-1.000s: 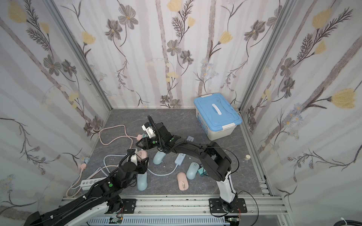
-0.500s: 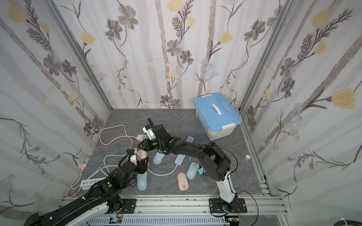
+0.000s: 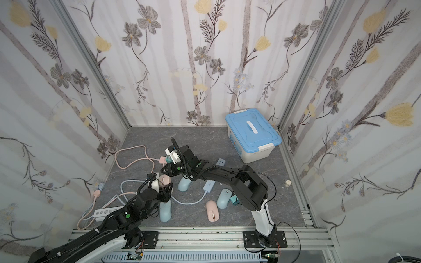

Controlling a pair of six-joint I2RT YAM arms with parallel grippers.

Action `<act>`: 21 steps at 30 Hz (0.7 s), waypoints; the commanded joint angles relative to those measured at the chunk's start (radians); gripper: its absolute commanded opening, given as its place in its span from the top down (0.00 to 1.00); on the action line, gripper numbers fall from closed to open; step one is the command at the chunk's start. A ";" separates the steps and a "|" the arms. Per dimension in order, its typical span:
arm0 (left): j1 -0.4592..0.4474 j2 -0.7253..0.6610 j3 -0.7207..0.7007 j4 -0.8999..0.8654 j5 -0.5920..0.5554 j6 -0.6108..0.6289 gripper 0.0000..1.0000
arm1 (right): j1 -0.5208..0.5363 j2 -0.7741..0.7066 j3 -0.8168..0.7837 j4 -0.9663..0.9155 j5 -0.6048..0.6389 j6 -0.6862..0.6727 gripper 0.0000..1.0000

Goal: Unplug the wireless mouse
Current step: Remove the power cord from the mouse.

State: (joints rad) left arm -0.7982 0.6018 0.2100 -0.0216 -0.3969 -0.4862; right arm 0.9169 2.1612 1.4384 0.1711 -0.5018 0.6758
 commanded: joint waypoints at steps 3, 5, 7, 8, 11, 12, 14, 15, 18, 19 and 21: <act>-0.002 -0.005 0.018 0.028 -0.022 -0.001 1.00 | 0.001 0.012 0.002 0.021 -0.005 -0.004 0.75; -0.001 -0.007 0.018 0.032 -0.020 -0.003 1.00 | 0.002 0.014 0.003 0.020 -0.006 -0.004 0.75; -0.001 -0.005 0.020 0.034 -0.013 -0.003 1.00 | 0.002 0.014 0.004 0.021 -0.005 -0.005 0.77; -0.002 -0.002 0.020 0.032 -0.015 -0.003 1.00 | 0.002 0.014 0.007 0.021 -0.004 -0.005 0.78; -0.001 -0.002 0.021 0.025 -0.017 -0.010 1.00 | 0.002 0.017 0.020 0.017 -0.006 -0.007 0.86; -0.002 -0.002 0.021 0.022 -0.017 -0.017 1.00 | 0.002 0.017 0.025 0.016 -0.006 -0.009 0.89; -0.001 -0.002 0.026 0.012 -0.016 -0.031 1.00 | 0.002 0.022 0.034 0.021 -0.007 -0.009 0.96; -0.001 -0.002 0.027 0.005 -0.014 -0.042 1.00 | 0.001 0.023 0.041 0.021 -0.009 -0.009 1.00; 0.000 -0.002 0.039 -0.028 -0.006 -0.084 1.00 | -0.001 0.031 0.055 0.032 -0.010 -0.002 1.00; -0.002 0.001 0.047 -0.044 -0.001 -0.100 1.00 | -0.002 0.032 0.058 0.038 -0.005 0.003 1.00; -0.001 0.017 0.072 -0.100 0.008 -0.133 1.00 | -0.012 0.038 0.081 0.037 -0.012 0.009 1.00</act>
State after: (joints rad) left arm -0.7986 0.6067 0.2554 -0.0761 -0.4141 -0.5602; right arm 0.9138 2.1921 1.4902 0.1719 -0.5232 0.6720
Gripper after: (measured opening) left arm 0.576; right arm 0.065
